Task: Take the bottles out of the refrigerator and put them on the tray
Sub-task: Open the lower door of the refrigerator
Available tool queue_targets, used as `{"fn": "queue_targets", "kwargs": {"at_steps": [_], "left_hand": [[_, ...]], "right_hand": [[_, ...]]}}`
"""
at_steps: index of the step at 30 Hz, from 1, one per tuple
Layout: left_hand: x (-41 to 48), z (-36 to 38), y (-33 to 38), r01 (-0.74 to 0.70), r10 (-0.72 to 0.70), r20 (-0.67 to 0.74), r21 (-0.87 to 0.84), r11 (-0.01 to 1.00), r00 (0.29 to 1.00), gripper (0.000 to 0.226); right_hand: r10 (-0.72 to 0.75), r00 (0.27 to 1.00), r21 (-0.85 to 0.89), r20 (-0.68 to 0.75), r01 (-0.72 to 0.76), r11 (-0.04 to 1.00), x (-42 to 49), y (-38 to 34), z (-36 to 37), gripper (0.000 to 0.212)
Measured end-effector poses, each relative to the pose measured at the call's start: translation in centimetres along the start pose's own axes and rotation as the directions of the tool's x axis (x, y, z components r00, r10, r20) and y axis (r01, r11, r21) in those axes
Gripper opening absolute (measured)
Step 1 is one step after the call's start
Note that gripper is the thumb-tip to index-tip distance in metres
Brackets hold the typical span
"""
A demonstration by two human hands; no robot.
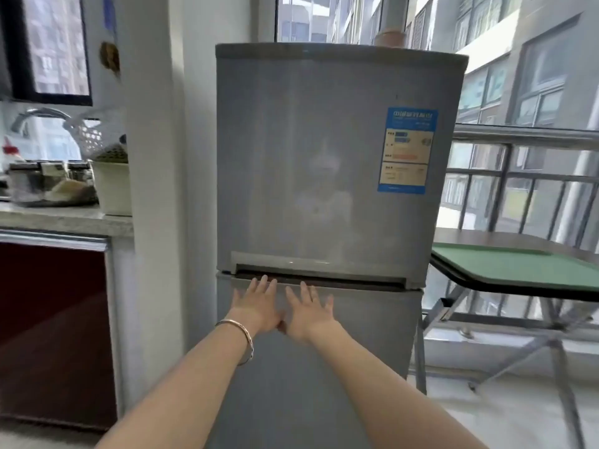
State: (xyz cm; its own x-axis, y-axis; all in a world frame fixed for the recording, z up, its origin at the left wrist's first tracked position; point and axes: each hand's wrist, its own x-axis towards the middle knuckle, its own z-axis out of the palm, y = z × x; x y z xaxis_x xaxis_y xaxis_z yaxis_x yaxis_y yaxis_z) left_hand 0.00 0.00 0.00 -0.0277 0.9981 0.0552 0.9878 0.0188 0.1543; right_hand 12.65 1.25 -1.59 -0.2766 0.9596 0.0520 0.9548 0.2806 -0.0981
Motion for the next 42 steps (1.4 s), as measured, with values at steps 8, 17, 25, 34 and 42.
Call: {"fn": "queue_targets", "kwargs": {"at_steps": [8, 17, 25, 34, 42], "left_hand": [[2.7, 1.2, -0.9, -0.078, 0.08, -0.075, 0.038, 0.996, 0.994, 0.082], [2.7, 2.2, -1.4, -0.102, 0.102, -0.278, 0.016, 0.995, 0.955, 0.066], [1.9, -2.3, -1.8, -0.236, 0.203, -0.369, -0.047, 0.971, 0.907, 0.029], [1.5, -2.6, 3.8, -0.439, 0.441, -0.044, -0.23, 0.869, 0.896, 0.046], [0.7, 0.3, 14.1, -0.58, 0.599, -0.023, -0.279, 0.765, 0.801, 0.052]], "right_hand": [[-0.033, 0.988, -0.049, -0.154, 0.026, 0.998, 2.4, -1.1, 1.0, 0.086], [-0.004, 0.968, 0.036, -0.249, 0.013, 0.999, 2.2, -1.4, 0.8, 0.071], [0.137, 0.822, 0.074, -0.552, -0.115, 0.991, 0.8, -1.8, -1.5, 0.039], [0.462, 0.873, -0.109, -0.156, -0.48, 0.87, -2.6, 2.4, -4.6, 0.052], [0.599, 0.798, -0.144, 0.062, -0.587, 0.797, -8.8, 7.5, -4.9, 0.093]]}}
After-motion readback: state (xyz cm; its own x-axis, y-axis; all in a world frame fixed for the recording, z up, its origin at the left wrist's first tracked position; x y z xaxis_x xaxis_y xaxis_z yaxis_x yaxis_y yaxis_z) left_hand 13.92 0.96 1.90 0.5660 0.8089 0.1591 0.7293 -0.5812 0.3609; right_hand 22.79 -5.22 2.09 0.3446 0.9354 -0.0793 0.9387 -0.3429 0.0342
